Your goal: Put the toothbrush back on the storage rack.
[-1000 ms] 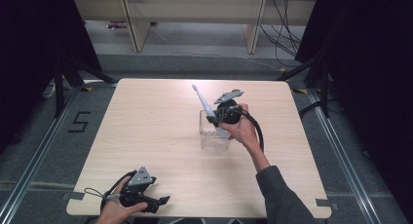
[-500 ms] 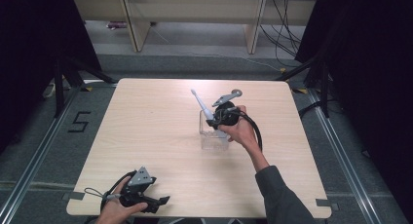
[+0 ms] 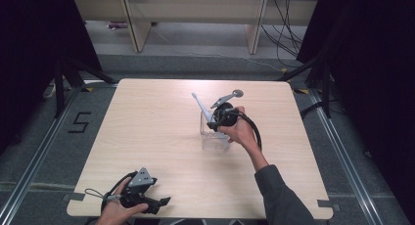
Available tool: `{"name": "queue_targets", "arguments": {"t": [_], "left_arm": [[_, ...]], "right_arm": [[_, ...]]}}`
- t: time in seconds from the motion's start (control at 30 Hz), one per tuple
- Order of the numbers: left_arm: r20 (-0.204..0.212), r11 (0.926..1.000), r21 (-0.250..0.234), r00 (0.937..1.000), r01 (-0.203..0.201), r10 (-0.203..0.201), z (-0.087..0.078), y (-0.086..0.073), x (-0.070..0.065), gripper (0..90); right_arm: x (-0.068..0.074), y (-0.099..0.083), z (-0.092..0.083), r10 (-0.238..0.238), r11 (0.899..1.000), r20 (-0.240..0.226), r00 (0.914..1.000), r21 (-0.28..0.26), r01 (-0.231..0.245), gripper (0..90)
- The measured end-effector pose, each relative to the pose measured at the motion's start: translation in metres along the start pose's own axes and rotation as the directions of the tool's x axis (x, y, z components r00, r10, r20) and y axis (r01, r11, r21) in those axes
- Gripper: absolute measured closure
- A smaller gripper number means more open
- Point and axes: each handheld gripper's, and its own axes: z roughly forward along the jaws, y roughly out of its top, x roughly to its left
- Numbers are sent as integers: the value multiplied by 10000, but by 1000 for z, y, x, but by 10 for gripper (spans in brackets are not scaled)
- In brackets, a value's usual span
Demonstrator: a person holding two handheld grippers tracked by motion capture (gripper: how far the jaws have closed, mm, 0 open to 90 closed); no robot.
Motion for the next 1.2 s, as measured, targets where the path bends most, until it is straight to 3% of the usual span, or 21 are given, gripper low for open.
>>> {"name": "queue_targets", "arguments": {"t": [0.03, 0.1, 0.17, 0.43, 0.53, 0.57, 0.63, 0.67, 0.73, 0.77, 0.87, 0.93, 1.0, 1.13, 1.2], "left_arm": [[0, 10000, 0, 10000, 11, -11, 0, 0, 0, 149], [36, 10000, 19, 10000, 54, -54, 0, 0, 0, 149], [57, 9999, 99, 10000, 63, -63, 0, 0, 0, 149], [-13, 10000, 33, 10000, 50, -50, 0, 0, 0, 149], [-10, 10000, 36, 10000, 61, -61, 0, 0, 0, 149], [-13, 10000, 5, 10000, 16, -16, 0, 0, 0, 149], [7, 10000, 26, 10000, 63, -63, 0, 0, 0, 149], [48, 9999, -40, 9999, -97, 97, 1, 0, 1, 149], [-20, 10000, 18, 10000, 14, -14, 0, 0, 0, 149], [21, 10000, 8, 10000, 12, -12, 0, 0, 0, 149], [13, 10000, -24, 10000, -22, 22, 0, 0, 0, 149], [9, 10000, -21, 10000, -23, 23, 0, 0, 0, 149], [-140, 9997, 80, 9996, -239, 240, 0, 0, 2, 149], [-54, 9998, 78, 9999, -159, 159, 0, 0, 1, 149], [-49, 9999, 98, 9999, -134, 135, 0, 0, 1, 149]], "right_arm": [[1, -1, 2, 177, 9998, -32, 9998, -32, -177, 664], [0, -1, 2, 20, 10000, -2, 10000, 90, -20, 664], [2, -1, 3, 412, 9986, -60, 9991, 334, -410, 664], [0, -1, 6, 97, 9993, -11, 10000, 354, -96, 662], [1, -1, 6, 394, 9982, -129, 9991, 466, -388, 658], [3, -2, 7, 704, 9966, -178, 9974, 437, -696, 654], [2, -1, 5, 643, 9969, -129, 9978, 468, -636, 634], [0, -1, 4, 388, 9986, -169, 9991, 360, -382, 619], [1, -1, 3, 516, 9985, -132, 9986, 203, -513, 600], [3, 0, 0, 886, 9953, -72, 9960, 392, -883, 586], [0, 0, -5, 588, 9983, -77, 9982, 39, -588, 533], [0, 0, -10, 748, 9972, -123, 9971, -84, -749, 518], [-1, 0, -14, 550, 9968, -19, 9985, -572, -550, 510], [-1, 0, -24, 350, 9971, 66, 9994, -674, -344, 481], [0, 0, -27, 461, 9966, 0, 9989, -683, -460, 468]]}}
